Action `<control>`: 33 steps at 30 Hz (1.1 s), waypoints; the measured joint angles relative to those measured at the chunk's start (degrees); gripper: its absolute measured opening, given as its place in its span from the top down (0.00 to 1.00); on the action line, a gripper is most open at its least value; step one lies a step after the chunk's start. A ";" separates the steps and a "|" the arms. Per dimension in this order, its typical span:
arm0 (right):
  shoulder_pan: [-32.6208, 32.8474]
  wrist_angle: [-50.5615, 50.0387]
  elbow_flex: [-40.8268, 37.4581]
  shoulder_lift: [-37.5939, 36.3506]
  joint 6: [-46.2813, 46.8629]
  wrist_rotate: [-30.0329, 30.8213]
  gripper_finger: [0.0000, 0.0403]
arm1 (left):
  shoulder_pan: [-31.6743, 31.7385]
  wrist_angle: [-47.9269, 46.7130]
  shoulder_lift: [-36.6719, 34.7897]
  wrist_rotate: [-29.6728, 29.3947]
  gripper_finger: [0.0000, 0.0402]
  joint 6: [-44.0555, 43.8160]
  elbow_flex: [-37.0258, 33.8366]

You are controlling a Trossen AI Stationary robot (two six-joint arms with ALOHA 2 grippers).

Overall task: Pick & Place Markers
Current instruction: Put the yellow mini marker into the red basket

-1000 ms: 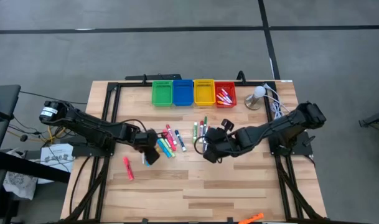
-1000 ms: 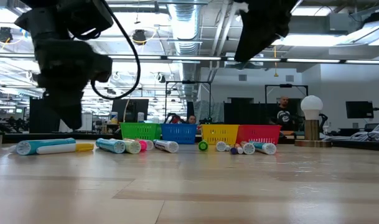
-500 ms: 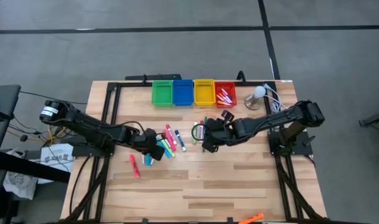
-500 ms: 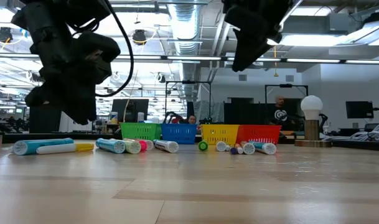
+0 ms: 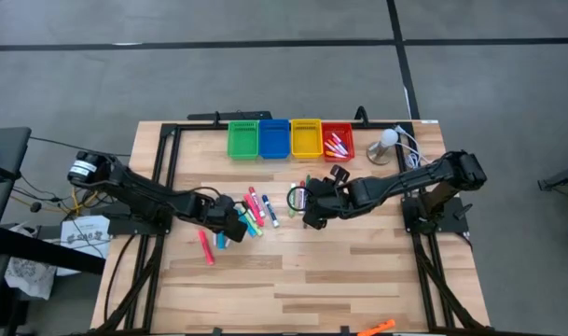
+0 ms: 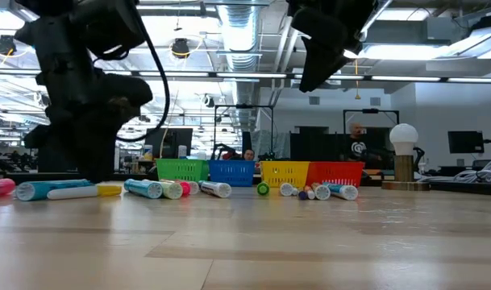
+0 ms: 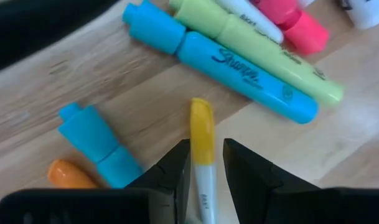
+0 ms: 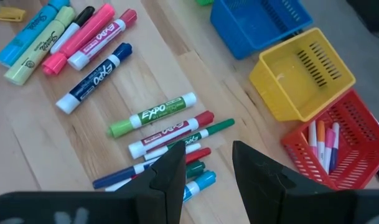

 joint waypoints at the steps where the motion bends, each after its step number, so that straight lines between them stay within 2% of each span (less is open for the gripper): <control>1: 0.00 0.02 0.00 0.00 -0.12 0.00 0.70 | -0.01 0.38 0.35 0.01 0.76 0.02 0.00; 13: 0.07 0.23 -0.02 0.00 -0.12 0.00 0.70 | -0.17 2.34 6.44 -0.07 0.76 0.04 0.38; 19: 0.20 0.32 -0.02 0.00 -0.10 -0.02 0.70 | -0.17 2.88 6.31 -0.41 0.77 0.04 0.22; 28: 0.20 1.81 -0.02 0.00 -0.10 -0.06 0.70 | -1.20 4.76 6.31 0.03 0.90 0.01 0.11; 33: 0.17 1.85 -0.02 0.00 -0.10 -0.06 0.70 | -1.62 6.81 6.29 0.40 0.86 -0.07 0.08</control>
